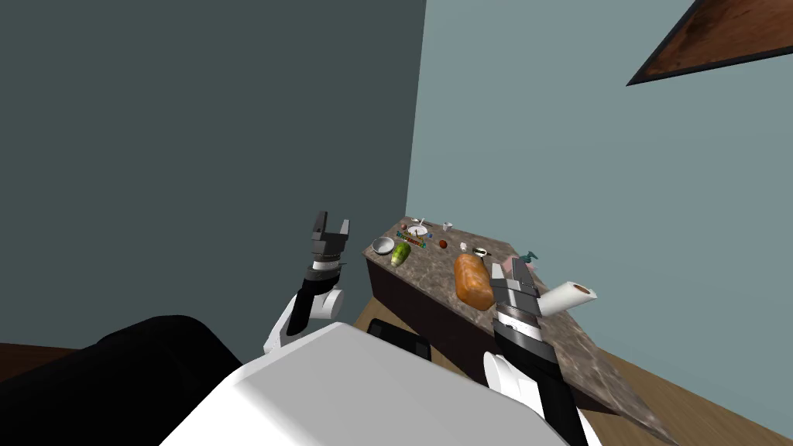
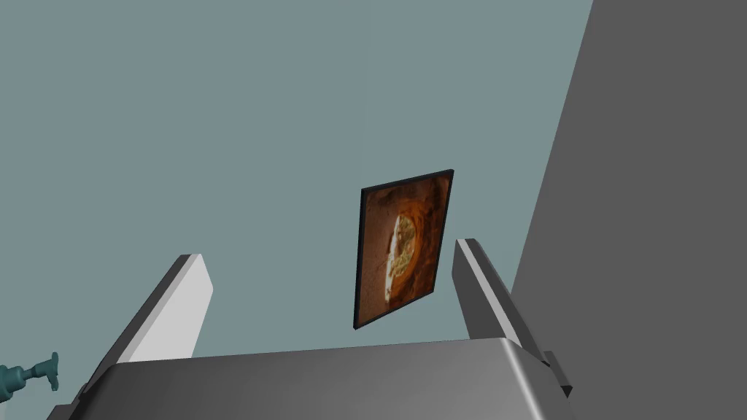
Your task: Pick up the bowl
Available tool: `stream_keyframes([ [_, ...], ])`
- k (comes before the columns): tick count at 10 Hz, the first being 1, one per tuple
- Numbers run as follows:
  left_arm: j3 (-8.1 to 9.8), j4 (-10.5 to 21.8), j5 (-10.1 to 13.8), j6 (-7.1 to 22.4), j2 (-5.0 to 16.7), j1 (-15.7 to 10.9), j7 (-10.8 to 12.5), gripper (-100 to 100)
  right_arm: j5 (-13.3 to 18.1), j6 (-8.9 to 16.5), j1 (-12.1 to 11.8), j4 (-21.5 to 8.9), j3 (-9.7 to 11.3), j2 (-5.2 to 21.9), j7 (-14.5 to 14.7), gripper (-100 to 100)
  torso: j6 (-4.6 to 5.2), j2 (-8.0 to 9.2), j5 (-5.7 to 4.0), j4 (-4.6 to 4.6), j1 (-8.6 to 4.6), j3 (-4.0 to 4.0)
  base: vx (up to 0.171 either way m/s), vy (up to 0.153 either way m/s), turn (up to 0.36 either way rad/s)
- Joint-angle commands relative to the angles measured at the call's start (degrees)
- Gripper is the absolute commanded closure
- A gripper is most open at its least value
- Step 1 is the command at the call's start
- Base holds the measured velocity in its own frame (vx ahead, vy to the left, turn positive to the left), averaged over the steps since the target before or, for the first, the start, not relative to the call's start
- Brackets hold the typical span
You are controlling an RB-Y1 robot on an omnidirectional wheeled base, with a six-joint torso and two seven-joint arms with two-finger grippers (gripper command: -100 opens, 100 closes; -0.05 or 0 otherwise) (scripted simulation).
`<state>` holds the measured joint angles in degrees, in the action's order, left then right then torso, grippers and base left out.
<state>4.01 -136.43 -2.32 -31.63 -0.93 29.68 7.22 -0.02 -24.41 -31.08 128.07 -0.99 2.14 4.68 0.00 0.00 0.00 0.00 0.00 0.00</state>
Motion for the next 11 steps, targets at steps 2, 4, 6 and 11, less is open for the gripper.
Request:
stream_keyframes([
  [2, 0.39, -0.3, 0.2, 2.2, 2.9, -0.4, 0.0, -100, 0.0, 0.0, 0.0, 0.0, 0.0, 0.0, 0.0, 0, 0.01, 0.1, 0.0, 0.02, 0.01, 0.05, -0.047, 0.004, -0.059],
  [4, 0.92, -0.6, 0.6, 5.4, 5.7, -0.9, 0.0, -100, 0.0, 0.0, 0.0, 0.0, 0.0, 0.0, 0.0, 0, 0.01, 0.24, 0.0, 0.05, 0.01, 0.14, -0.068, -0.006, -0.088],
  [6, 1.24, -0.8, 0.9, 7.5, 7.2, -1.2, 0.0, -100, 0.0, 0.0, 0.0, 0.0, 0.0, 0.0, 0.0, 0, 0.01, 0.24, -0.01, 0.05, -0.04, 0.14, -0.045, -0.019, -0.072],
  [11, 2.49, -1.3, 1.9, 14.9, 11.6, -2.3, 0.0, -100, 0.0, 0.0, 0.0, 0.0, 0.0, 0.0, 0.0, 0, -0.01, 0.1, -0.01, 0.03, -0.04, 0.06, -0.027, -0.018, -0.072],
])
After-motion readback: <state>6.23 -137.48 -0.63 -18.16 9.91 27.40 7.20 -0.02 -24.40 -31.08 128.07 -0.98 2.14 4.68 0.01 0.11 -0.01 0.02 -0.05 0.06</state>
